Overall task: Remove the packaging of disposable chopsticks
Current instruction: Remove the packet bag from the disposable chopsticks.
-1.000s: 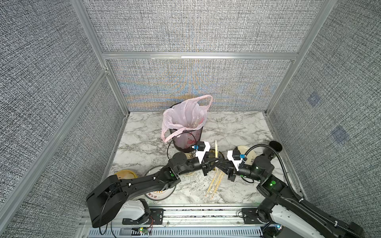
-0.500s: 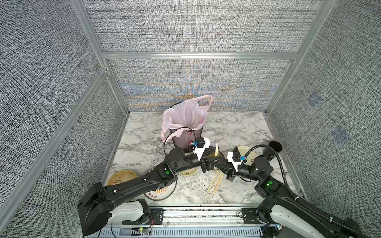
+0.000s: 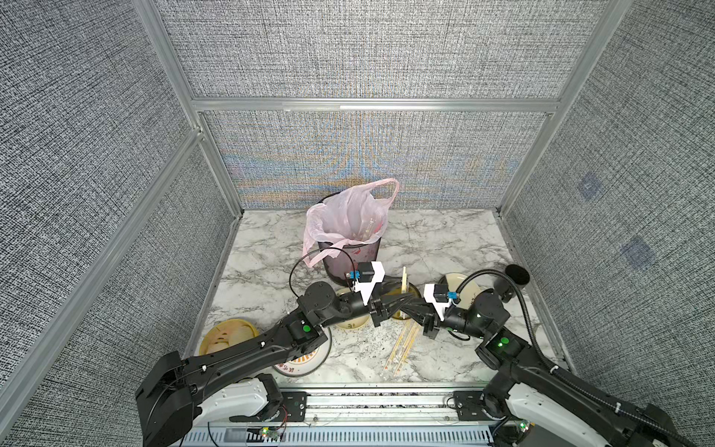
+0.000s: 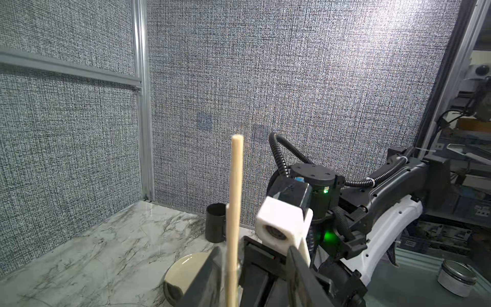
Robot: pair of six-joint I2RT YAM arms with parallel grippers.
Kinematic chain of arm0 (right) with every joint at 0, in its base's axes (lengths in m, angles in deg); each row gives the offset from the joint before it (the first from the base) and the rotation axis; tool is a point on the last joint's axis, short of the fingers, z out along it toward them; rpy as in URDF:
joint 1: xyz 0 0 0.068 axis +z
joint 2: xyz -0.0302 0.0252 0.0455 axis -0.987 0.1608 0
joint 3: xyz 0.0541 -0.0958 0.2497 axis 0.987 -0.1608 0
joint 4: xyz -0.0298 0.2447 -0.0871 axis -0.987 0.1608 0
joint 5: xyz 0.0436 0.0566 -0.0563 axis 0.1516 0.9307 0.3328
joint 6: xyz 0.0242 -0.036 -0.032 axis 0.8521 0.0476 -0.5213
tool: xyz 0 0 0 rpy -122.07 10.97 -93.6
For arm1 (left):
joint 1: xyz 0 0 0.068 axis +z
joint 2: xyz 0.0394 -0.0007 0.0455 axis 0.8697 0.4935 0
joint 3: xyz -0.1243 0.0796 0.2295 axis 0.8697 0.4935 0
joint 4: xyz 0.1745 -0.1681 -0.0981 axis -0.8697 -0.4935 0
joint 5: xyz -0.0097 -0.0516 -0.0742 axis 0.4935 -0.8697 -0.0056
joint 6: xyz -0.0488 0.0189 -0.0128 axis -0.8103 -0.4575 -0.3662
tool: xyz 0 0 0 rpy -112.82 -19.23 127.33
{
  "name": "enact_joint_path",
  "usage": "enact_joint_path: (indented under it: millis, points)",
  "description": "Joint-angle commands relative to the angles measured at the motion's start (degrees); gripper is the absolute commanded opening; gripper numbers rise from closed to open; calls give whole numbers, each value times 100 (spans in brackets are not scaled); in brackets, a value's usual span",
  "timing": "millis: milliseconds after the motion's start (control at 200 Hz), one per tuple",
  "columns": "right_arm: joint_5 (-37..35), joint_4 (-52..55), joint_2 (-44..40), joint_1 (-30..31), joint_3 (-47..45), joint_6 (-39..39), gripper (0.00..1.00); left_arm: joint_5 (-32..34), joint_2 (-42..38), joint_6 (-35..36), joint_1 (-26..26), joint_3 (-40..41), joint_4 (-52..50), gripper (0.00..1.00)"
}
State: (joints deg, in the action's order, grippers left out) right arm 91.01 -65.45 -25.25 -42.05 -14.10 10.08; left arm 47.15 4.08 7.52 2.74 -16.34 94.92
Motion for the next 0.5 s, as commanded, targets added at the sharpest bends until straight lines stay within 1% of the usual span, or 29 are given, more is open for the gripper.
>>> enact_joint_path:
  millis: [0, 65, 140, 185, 205, 410, 495]
  points:
    - [-19, -155, 8, 9, 59, -27, 0, 15, 103, 60, 3, -40, 199, 17]
    - [-7, -165, -1, 13, 74, -19, 0, 34, 185, 83, 2, -25, 155, 10]
    - [7, -212, -4, 11, 98, 3, 0, 30, 249, 92, 1, 90, 247, 8]
    - [7, -233, 0, 7, 108, 29, 0, 28, 274, 78, 3, 164, 309, 2]
    - [6, -248, -8, 13, 107, 40, 0, 34, 283, 69, 3, 206, 340, 0]
    - [-14, -283, -58, 13, 109, 49, 0, 79, 391, -33, 1, 535, 614, 0]
    - [-11, -331, -13, 6, 143, 86, 0, -17, 441, -87, -6, 610, 662, 0]
